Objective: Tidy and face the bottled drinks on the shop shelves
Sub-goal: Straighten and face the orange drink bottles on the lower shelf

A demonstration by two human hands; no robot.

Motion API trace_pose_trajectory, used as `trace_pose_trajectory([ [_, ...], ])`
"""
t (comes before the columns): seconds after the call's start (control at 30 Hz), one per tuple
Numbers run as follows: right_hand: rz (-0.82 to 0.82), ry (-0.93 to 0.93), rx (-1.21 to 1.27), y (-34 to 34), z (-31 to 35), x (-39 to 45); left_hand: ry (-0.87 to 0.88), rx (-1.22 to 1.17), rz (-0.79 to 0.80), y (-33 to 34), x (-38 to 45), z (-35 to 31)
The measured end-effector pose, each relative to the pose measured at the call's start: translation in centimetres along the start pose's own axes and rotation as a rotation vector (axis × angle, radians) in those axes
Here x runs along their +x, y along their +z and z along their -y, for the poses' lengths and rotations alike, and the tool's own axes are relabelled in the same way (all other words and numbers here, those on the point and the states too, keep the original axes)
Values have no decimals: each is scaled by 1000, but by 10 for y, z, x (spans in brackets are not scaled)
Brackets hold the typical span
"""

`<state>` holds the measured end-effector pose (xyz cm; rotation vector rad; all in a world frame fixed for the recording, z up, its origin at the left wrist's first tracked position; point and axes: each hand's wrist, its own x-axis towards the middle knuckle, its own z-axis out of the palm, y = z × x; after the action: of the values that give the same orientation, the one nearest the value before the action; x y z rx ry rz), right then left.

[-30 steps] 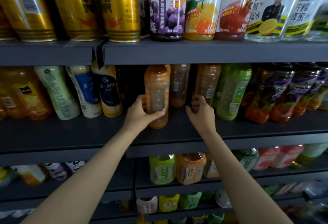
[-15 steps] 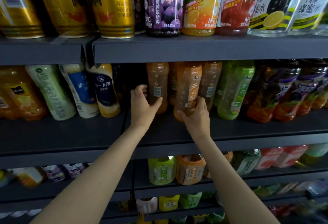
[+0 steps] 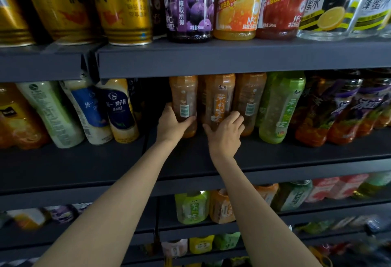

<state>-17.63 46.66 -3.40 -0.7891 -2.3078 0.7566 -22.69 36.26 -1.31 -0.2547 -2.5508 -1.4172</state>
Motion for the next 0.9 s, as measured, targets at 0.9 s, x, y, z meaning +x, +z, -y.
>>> trace_pose_trajectory([
  [0.9,534,139,798,-54,60,-102,77,178,119,-117,-119,7],
])
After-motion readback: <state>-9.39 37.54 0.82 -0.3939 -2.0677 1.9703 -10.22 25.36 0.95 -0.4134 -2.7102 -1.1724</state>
